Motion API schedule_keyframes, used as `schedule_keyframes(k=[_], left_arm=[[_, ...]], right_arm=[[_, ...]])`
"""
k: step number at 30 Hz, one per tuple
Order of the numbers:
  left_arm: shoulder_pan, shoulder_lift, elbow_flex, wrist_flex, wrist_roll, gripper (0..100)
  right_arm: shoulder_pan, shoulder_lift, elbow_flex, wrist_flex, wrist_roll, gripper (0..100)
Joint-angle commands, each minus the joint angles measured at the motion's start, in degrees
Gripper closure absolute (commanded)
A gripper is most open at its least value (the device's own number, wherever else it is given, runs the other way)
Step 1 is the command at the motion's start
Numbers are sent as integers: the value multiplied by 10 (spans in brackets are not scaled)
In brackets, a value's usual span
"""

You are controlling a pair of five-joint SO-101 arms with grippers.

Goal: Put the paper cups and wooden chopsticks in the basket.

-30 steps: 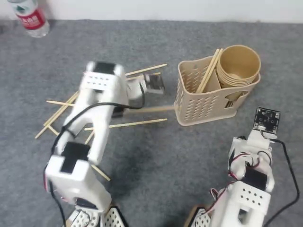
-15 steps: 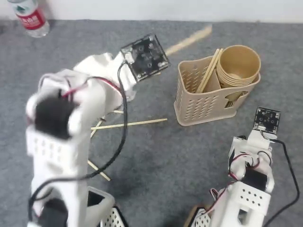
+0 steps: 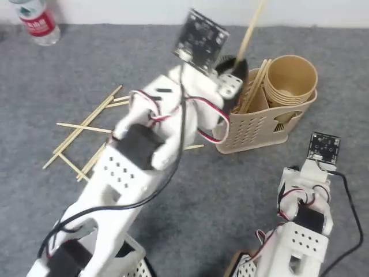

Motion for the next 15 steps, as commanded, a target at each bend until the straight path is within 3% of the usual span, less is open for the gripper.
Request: schedule_keyframes(k=[1,6,15], left_arm=[[22,3,87,-133,7,990],[16,13,195,-297,-6,990],[11,97,276,-482,-12,988]], right_arm=[[-4,-6,-4,-15,0,902],[-5,-6,-4,-15,0,902],[-5,-6,-4,-16,0,902]])
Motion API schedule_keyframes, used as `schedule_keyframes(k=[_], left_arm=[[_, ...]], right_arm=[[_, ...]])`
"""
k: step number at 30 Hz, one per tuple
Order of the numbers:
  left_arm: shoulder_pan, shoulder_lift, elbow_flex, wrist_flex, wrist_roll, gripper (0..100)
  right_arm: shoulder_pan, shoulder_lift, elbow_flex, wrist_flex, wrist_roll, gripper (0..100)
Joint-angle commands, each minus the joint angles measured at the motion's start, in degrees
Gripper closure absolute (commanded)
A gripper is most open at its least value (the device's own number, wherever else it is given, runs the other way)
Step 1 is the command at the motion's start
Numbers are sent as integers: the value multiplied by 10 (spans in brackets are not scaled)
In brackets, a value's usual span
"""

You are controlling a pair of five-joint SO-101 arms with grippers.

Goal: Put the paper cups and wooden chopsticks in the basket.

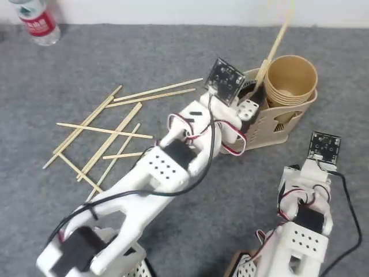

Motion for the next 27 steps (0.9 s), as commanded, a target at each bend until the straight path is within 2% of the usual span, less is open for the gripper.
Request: schedule_keyframes(k=[1,7,11,16,19,23,27], left_arm=[[-16,25,2,-86,-5,988],[-36,-3,16,-53,-2,920],[-33,-55,33,26,-2,870],[-36,-128,29,130,-10,861],[-92,-185,22,186,-75,866],[-195,-212,-44,355,-149,867],[-264,-182,-119,476,-243,865]], right_arm=[[-5,-6,-4,-11,0,902],[-10,-6,-4,-12,0,902],[-22,-5,-3,-12,0,902],[-22,-4,-3,-11,0,902],[-21,-6,2,-11,0,902],[-22,-6,3,-11,18,902],[-22,-6,4,-11,25,902]])
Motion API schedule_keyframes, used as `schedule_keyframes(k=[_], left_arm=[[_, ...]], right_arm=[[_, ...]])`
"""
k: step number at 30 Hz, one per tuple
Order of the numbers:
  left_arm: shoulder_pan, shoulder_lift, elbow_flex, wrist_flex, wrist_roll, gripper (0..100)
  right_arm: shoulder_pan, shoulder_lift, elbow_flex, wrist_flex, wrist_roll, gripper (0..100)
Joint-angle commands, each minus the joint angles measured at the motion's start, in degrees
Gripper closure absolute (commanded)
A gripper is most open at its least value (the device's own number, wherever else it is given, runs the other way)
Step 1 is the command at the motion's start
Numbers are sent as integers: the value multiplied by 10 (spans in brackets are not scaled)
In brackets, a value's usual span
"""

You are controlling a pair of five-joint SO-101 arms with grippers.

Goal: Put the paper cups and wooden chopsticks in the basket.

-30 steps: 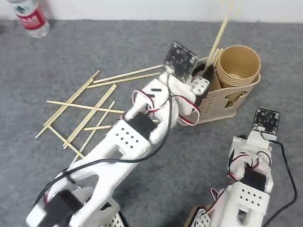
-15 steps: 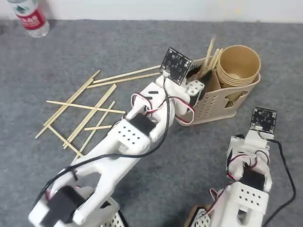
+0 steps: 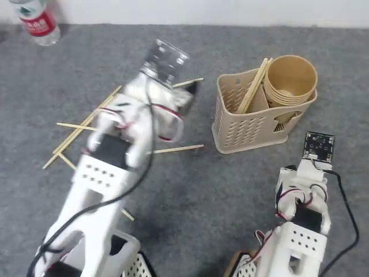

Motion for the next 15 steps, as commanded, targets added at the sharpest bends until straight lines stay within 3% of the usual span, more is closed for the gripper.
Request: schedule_keyframes(k=[1,7,15], left_arm=[[-73,15,-99,142,-120,864],[-119,129,-180,251,-321,863],[-175,389,-329,237,-386,866]], right_arm=[[-6,-6,-4,-11,12,902],[-6,-6,-3,-11,15,902],[-6,-6,-2,-11,15,902]])
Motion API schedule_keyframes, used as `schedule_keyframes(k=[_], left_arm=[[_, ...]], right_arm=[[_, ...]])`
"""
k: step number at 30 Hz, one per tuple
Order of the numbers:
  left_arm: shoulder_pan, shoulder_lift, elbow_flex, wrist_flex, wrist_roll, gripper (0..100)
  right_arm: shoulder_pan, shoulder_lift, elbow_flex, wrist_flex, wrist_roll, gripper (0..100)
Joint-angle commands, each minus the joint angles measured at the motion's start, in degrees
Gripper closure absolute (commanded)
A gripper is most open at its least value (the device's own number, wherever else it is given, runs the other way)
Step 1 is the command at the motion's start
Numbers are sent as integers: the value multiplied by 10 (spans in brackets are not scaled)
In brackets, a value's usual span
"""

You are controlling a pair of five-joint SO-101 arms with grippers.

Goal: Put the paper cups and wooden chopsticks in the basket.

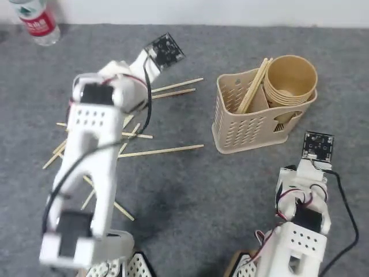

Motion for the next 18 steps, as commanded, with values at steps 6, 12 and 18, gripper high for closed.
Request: schedule_keyframes(k=[6,12,18], left_arm=[[-33,324,-277,-4,-48,867],[-28,526,-505,64,-80,867],[-30,710,-759,160,-121,867]], right_arm=[[-6,-6,-2,-11,7,902],[-6,-6,-2,-11,8,902],[-6,-6,-2,-11,8,902]])
